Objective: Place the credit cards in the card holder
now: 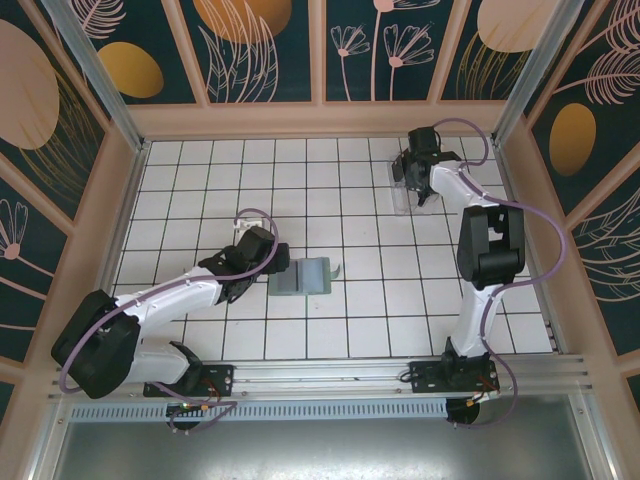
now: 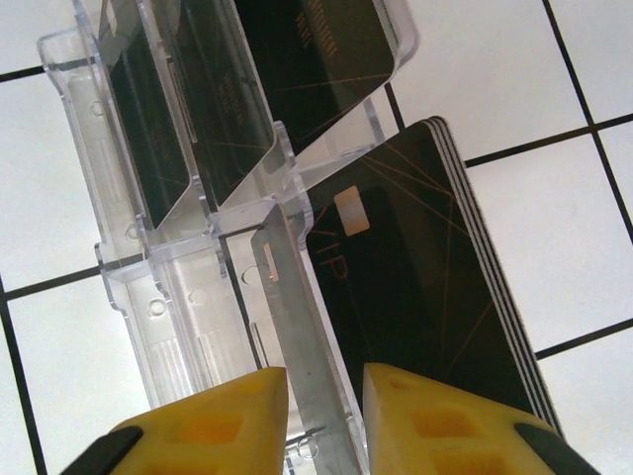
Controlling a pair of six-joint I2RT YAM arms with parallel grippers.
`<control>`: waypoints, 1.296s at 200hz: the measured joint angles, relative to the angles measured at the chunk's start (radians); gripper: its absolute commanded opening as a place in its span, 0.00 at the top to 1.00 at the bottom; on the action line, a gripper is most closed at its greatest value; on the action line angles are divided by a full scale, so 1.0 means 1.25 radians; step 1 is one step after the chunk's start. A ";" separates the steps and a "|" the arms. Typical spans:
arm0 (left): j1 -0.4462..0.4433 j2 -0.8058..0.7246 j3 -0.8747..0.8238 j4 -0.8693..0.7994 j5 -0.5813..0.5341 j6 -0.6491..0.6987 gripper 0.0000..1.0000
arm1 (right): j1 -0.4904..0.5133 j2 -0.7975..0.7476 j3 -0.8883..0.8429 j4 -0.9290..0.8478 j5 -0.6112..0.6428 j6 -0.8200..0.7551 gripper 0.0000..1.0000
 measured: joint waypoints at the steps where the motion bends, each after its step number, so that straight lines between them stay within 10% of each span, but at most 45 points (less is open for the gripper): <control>1: 0.000 0.000 0.000 0.000 0.000 0.000 0.01 | 0.000 0.000 0.000 0.000 -0.001 0.000 0.78; 259: 0.000 0.002 0.000 0.000 0.012 0.000 0.01 | -0.016 0.029 0.047 0.000 -0.064 -0.026 0.93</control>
